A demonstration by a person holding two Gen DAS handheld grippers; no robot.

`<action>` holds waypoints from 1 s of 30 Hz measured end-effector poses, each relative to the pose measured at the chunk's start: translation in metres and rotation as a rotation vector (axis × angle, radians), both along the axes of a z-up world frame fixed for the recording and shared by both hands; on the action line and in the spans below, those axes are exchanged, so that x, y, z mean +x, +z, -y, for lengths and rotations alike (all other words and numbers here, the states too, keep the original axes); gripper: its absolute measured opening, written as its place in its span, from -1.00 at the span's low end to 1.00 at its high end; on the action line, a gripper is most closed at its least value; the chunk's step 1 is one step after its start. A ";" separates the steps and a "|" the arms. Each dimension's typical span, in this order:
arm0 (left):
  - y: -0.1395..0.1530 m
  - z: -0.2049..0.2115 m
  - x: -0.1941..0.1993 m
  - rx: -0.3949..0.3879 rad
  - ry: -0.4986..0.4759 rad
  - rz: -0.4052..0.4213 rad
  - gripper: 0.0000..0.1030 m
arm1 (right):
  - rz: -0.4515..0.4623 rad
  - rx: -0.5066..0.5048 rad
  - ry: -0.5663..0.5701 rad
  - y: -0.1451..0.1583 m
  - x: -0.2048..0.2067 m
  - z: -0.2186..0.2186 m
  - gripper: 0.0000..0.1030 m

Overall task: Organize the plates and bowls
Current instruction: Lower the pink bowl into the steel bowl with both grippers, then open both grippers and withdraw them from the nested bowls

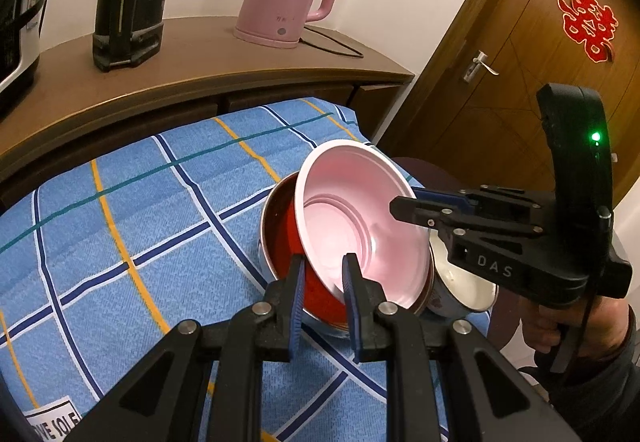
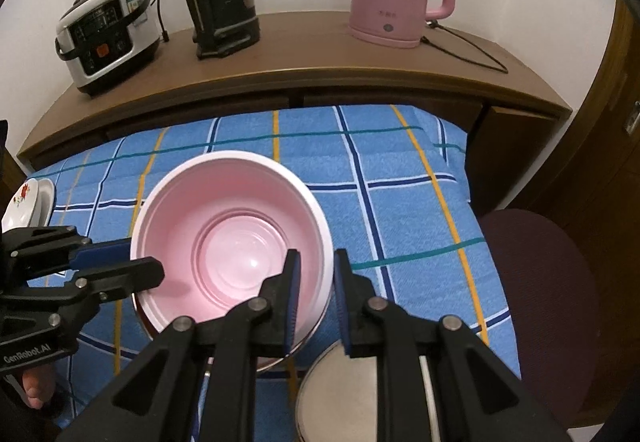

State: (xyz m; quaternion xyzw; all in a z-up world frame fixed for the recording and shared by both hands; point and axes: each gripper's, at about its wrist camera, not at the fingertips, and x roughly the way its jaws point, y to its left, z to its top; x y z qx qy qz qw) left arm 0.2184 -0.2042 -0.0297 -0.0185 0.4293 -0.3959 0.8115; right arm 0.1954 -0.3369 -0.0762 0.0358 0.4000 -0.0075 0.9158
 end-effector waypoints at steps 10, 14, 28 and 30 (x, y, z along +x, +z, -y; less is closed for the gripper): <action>0.003 0.004 -0.007 0.037 -0.010 0.058 -0.63 | 0.002 0.005 -0.002 0.001 -0.001 -0.001 -0.66; 0.005 0.004 -0.008 0.060 -0.014 0.070 -0.47 | 0.007 0.011 0.002 0.000 -0.003 0.000 -0.66; 0.009 0.003 -0.012 0.120 0.011 0.168 -0.01 | 0.003 -0.003 -0.002 -0.001 -0.002 0.001 -0.65; 0.008 0.003 -0.011 0.125 0.013 0.171 -0.01 | 0.002 -0.006 -0.002 -0.002 -0.002 0.001 -0.64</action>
